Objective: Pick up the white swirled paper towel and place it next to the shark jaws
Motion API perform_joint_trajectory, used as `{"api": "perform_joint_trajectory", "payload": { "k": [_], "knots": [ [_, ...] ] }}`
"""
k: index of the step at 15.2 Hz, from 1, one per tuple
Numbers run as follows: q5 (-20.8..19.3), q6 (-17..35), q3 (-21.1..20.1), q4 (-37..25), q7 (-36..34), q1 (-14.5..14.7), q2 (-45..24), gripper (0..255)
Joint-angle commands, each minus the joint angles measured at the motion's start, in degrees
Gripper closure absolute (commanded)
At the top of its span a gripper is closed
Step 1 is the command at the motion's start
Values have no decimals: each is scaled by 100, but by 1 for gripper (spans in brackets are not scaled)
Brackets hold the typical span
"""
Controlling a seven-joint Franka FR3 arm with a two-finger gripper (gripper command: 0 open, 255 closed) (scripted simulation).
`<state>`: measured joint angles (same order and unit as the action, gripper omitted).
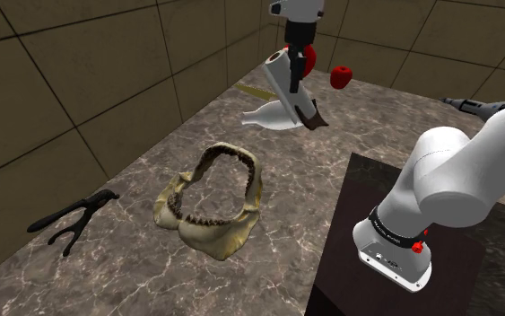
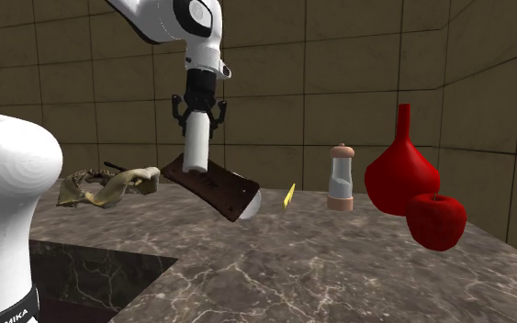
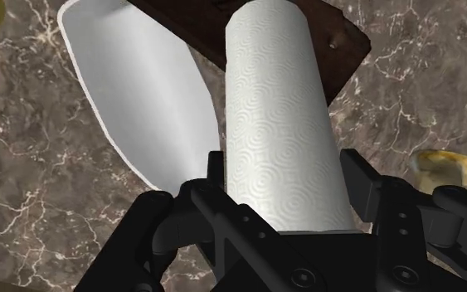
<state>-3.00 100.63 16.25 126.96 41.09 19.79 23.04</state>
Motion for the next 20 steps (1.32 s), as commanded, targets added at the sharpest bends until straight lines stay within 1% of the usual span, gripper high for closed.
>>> {"api": "perform_joint_trajectory", "payload": {
  "k": [1,3,20],
  "knots": [
    [125,-9,-202,-112,-284,134,-101,255],
    [237,29,-372,-223,-523,254,-249,255],
    [259,1372,-293,860,-424,245,-517,255]
  ]
}}
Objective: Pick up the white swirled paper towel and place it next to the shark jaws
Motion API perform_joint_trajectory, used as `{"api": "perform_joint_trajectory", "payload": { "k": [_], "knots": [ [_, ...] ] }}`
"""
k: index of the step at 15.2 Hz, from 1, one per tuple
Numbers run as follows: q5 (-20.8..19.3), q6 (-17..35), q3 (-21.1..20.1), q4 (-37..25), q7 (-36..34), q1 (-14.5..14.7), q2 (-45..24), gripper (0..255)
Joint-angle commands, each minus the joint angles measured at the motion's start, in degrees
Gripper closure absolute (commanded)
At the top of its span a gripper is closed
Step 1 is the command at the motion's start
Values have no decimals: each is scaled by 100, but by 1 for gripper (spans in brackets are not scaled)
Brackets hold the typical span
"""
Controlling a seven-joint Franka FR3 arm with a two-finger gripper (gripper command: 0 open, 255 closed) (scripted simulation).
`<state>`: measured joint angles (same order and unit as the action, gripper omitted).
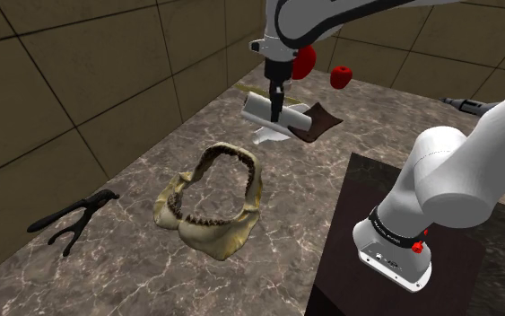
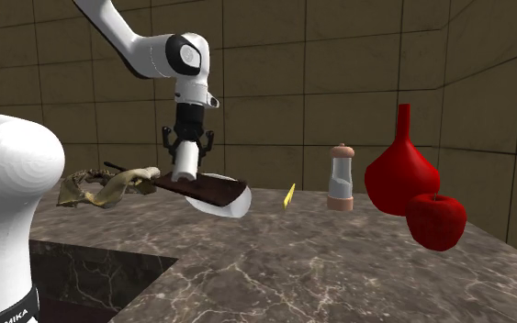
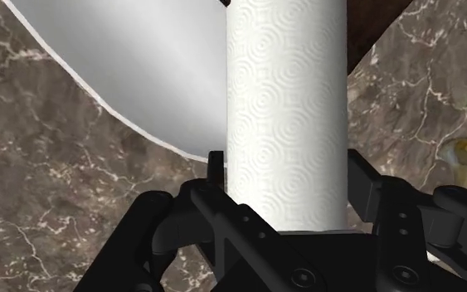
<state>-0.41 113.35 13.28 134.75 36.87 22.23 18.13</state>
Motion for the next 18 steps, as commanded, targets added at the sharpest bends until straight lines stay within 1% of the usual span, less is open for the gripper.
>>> {"api": "perform_joint_trajectory", "payload": {
  "k": [1,10,16,18],
  "knots": [
    [5,182,9,134,8,0,-54,255],
    [77,926,29,564,106,-20,-379,255],
    [185,1436,-70,797,215,-136,-671,255],
    [186,1436,-73,797,216,-140,-671,255]
  ]
}}
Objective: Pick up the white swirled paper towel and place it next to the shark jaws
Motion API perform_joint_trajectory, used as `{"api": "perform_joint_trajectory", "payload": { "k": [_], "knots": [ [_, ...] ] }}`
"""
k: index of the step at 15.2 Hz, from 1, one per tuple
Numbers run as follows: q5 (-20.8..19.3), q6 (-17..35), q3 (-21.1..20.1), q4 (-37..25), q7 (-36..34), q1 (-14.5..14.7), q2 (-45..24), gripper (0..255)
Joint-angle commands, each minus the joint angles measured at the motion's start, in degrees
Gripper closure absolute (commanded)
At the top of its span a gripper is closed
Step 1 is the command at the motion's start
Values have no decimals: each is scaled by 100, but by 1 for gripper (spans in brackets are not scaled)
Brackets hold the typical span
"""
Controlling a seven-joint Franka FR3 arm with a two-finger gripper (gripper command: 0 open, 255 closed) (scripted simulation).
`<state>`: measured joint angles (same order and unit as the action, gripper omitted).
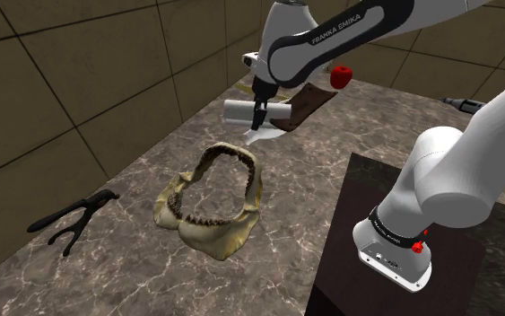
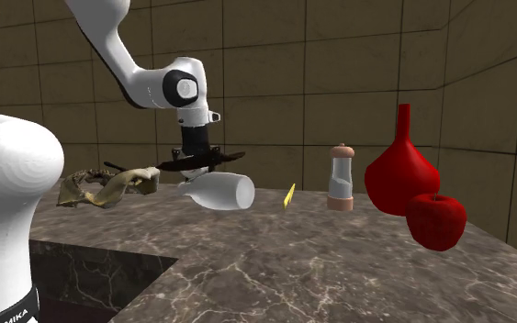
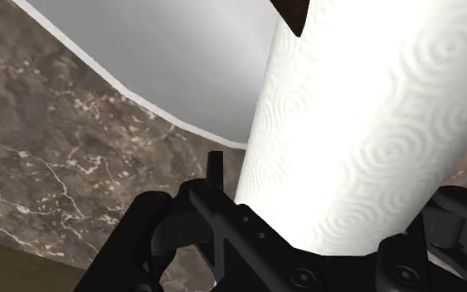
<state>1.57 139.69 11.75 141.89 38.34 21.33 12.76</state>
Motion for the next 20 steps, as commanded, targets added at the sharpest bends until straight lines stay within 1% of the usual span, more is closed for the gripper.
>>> {"api": "perform_joint_trajectory", "payload": {
  "k": [1,5,6,7,8,9,11,15,20],
  "knots": [
    [-13,-1199,80,83,68,-49,-134,255],
    [-12,-1199,78,83,68,-51,-134,255],
    [-18,-1183,110,150,124,-76,-70,0],
    [52,-1173,142,-69,197,-55,-296,0],
    [13,-1278,132,-44,170,-69,-167,0],
    [11,-1219,35,-39,16,-8,-214,0],
    [-12,-1199,77,83,68,-52,-134,0],
    [-105,-1995,55,-361,-2,-88,226,0],
    [-104,-1995,51,-361,-1,-93,225,0]
  ]
}}
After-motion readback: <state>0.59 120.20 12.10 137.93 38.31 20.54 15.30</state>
